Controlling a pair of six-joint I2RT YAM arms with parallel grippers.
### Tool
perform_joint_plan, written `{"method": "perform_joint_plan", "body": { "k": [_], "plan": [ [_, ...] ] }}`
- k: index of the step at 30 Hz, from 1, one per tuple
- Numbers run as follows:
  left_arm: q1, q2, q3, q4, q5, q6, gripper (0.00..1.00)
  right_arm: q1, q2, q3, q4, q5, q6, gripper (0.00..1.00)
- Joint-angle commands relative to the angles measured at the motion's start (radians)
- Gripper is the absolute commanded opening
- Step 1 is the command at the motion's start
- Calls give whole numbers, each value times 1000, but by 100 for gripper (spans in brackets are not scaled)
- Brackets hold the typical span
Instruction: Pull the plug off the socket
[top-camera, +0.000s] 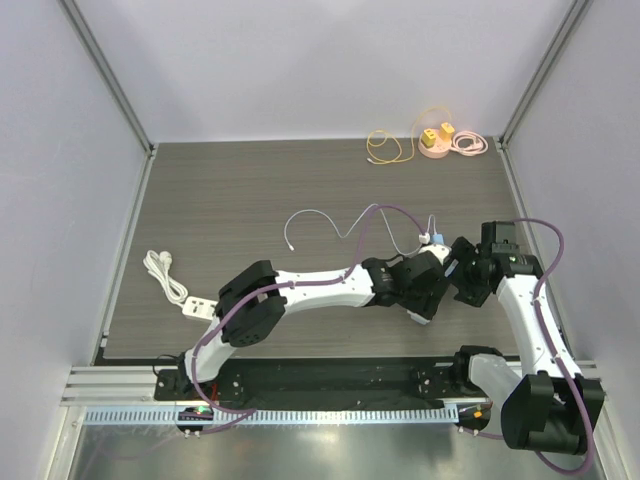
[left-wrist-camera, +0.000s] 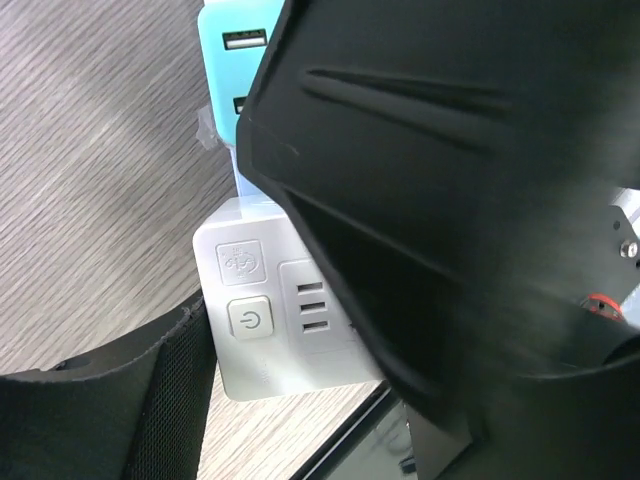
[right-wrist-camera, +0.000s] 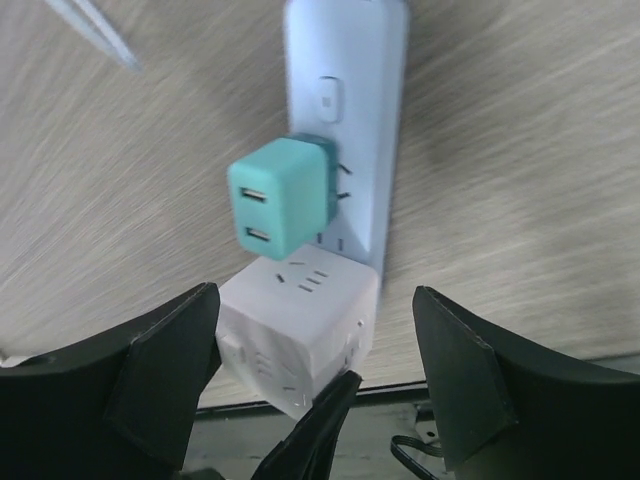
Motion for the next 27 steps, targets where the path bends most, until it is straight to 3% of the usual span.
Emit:
{"method": "perform_joint_plan", "body": {
  "k": [1, 3, 6, 11, 16, 27],
  "plan": [
    [37, -65, -48, 7, 77, 29, 13, -9, -58, -15, 66, -145, -48, 83],
    [51, -89, -82, 21, 109, 24, 3, -17, -67, -27, 90, -152, -50, 82],
    [68, -117, -128, 29, 144, 45, 0, -24, -72, -55, 129, -171, -36, 79],
    [109, -143, -188, 70, 299, 64, 0, -28, -67, -118, 213, -188, 12, 73],
    [160, -156, -234, 84, 419, 67, 0, -35, -92, -129, 241, -123, 61, 73],
    [206, -199, -308, 125, 508, 62, 0, -176, 2, -208, 417, -253, 30, 73]
  ]
}}
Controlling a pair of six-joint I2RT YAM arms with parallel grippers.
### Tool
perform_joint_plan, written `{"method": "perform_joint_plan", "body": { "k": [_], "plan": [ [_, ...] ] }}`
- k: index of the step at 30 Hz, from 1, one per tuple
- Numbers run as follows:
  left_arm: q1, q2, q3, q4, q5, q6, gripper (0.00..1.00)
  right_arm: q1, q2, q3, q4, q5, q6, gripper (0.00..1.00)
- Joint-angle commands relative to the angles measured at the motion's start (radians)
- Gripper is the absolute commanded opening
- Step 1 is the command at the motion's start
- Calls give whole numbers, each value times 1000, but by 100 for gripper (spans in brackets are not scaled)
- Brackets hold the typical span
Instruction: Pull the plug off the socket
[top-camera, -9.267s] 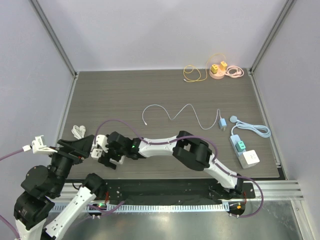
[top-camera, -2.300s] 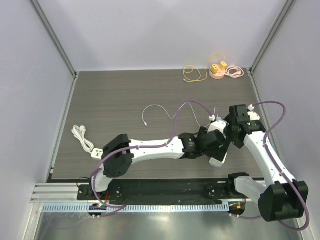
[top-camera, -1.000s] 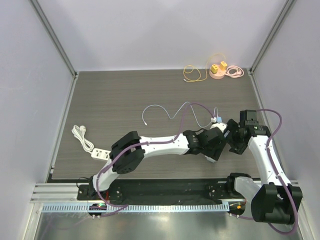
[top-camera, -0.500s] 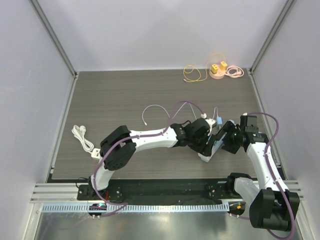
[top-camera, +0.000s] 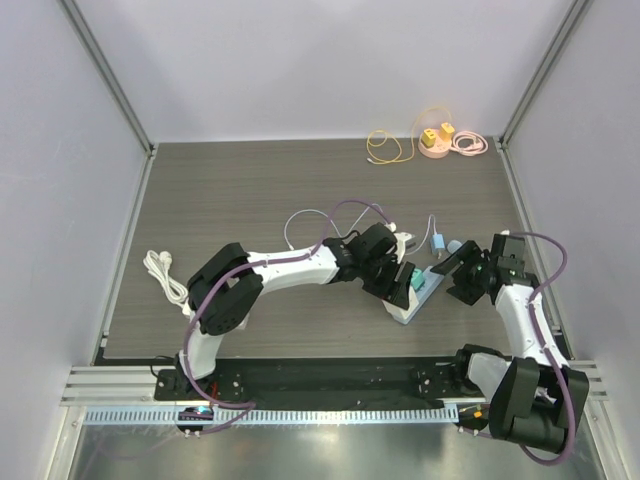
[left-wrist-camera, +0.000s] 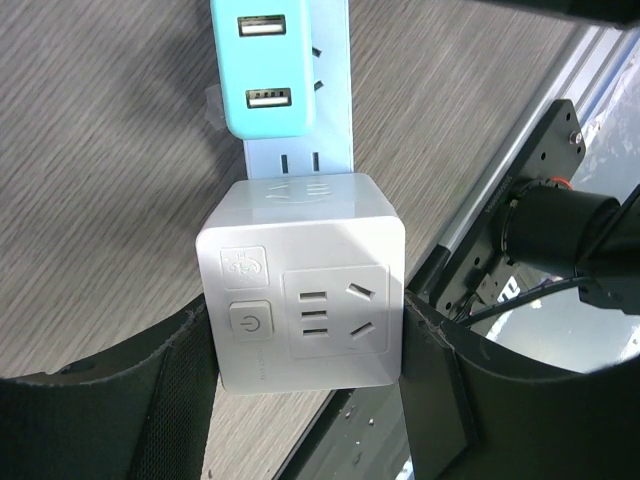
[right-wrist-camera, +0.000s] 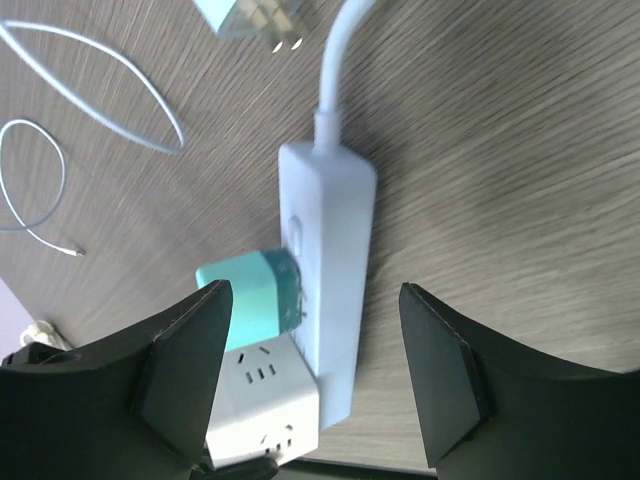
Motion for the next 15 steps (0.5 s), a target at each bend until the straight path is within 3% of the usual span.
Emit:
{"method": "perform_joint_plan", "body": {
  "k": [1, 5, 15],
  "plan": [
    [3, -49, -14, 7, 46, 9, 0, -45, 29, -28, 105, -101, -30, 73],
    [3, -49, -14, 34, 64, -12, 0, -50, 69, -68, 187, -173, -50, 74],
    [3, -67, -14, 83, 86, -56, 0, -50, 91, -130, 244, -159, -52, 74]
  ]
}}
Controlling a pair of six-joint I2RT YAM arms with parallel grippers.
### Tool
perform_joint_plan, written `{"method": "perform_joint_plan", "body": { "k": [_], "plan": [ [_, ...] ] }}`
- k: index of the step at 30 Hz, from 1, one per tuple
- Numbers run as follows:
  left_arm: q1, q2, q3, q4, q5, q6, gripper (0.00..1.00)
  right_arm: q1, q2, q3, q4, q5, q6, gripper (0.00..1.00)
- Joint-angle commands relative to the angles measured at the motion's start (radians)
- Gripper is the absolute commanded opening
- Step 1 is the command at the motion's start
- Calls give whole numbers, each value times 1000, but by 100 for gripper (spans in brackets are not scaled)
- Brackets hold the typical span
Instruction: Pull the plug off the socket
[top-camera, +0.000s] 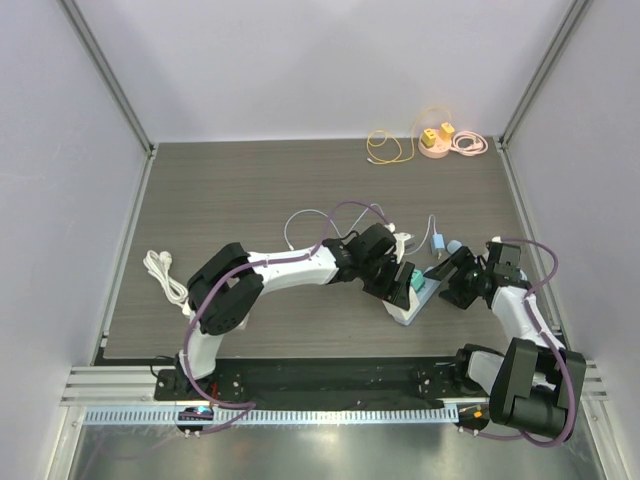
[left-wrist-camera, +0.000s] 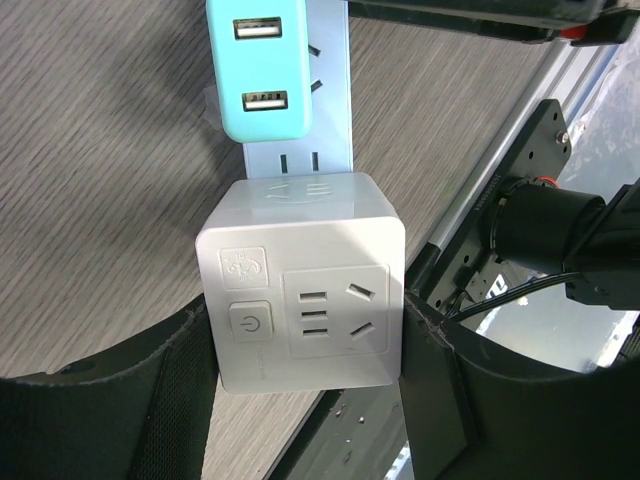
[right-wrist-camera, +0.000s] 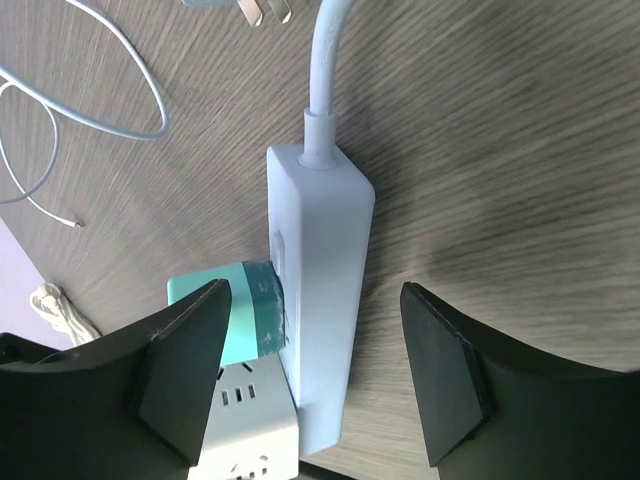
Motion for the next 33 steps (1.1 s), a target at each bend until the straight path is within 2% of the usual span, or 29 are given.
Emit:
{"method": "perform_joint_plan", "body": {
  "k": [1, 11, 15, 17, 20, 21, 23, 24, 28, 33],
  "plan": [
    [-1, -64, -2, 73, 67, -37, 0, -3, 22, -17, 77, -20, 3, 73],
    [-1, -67, 13, 100, 113, -57, 0, -3, 123, -78, 255, -62, 48, 65],
    [-1, -74, 21, 117, 117, -69, 0, -3, 159, -90, 292, -68, 54, 57],
    [-1, -70, 21, 120, 120, -72, 0, -3, 168, -92, 306, -60, 55, 50],
    [-1, -65, 18, 131, 126, -78, 0, -3, 167, -99, 314, -45, 55, 34],
    [-1, -65, 16, 134, 125, -80, 0, -3, 162, -103, 314, -37, 55, 23],
    [-1, -70, 12, 148, 113, -90, 0, -3, 154, -110, 315, -23, 55, 13],
    [-1, -71, 12, 151, 107, -93, 0, -3, 150, -113, 318, -19, 57, 2],
    [5, -71, 21, 157, 76, -142, 0, -3, 131, -119, 320, 10, 54, 1],
    [51, -111, -74, 335, 73, -241, 0, -3, 134, -127, 314, 38, 54, 1]
  ]
}}
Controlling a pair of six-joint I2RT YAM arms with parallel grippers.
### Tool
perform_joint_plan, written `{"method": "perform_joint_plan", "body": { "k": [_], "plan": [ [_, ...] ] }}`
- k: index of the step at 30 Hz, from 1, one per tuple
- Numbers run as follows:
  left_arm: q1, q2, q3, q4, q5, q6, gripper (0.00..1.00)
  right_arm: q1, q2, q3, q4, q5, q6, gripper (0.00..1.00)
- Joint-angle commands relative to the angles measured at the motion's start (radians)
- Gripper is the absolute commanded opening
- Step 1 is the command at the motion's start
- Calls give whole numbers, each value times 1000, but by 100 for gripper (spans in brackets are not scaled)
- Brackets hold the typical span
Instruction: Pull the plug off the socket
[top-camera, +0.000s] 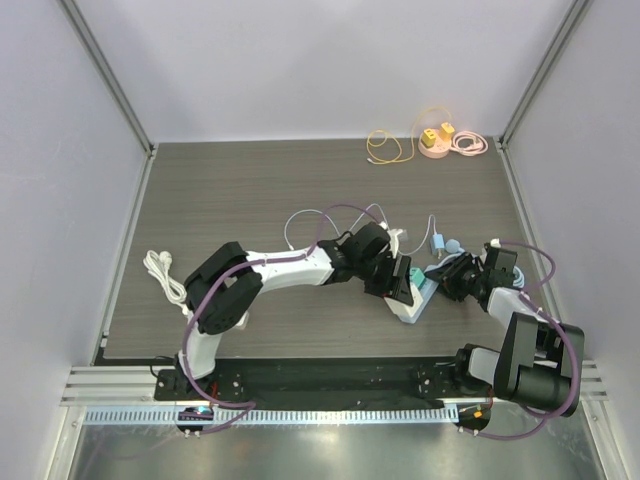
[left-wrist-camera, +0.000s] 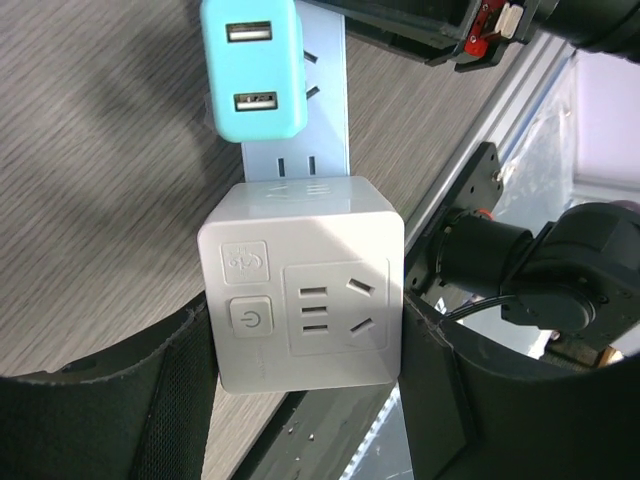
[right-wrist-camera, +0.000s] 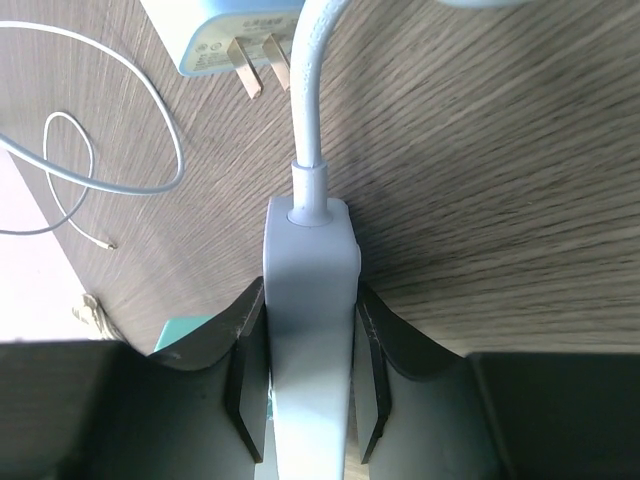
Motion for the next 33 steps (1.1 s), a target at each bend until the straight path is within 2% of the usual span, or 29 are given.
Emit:
{"method": "perform_joint_plan", "body": {
  "k": [1, 5, 9, 11, 12, 15, 16, 18, 24, 28, 33],
  "plan": [
    [32, -115, -52, 258, 24, -91, 0, 4, 5, -25, -20, 97, -25, 1],
    [37, -141, -67, 223, -60, -45, 0, 4, 13, -23, -15, 114, -32, 1],
    [32, -132, 4, 63, -170, 36, 0, 7, 1, -29, 0, 112, -38, 1],
    [37, -113, 29, 4, -145, 44, 0, 10, 1, -33, 6, 111, -39, 1],
    [40, -113, 20, 24, -73, 21, 0, 10, 4, -33, 8, 109, -39, 1],
    [65, -115, -58, 258, 45, -72, 0, 10, 15, -29, 8, 112, -38, 1],
    [78, -115, -82, 388, 99, -146, 0, 10, 19, -28, 6, 111, -41, 1],
    [85, -119, -139, 494, 122, -198, 0, 10, 22, -29, 9, 102, -41, 1],
    [95, -184, -233, 547, 52, -189, 0, 10, 10, -33, 14, 97, -39, 1],
    [106, -217, -242, 439, -31, -150, 0, 7, 10, -34, 15, 99, -38, 1],
    [63, -256, -146, 68, -264, 88, 0, 7, 8, -36, 17, 102, -35, 1]
  ]
}}
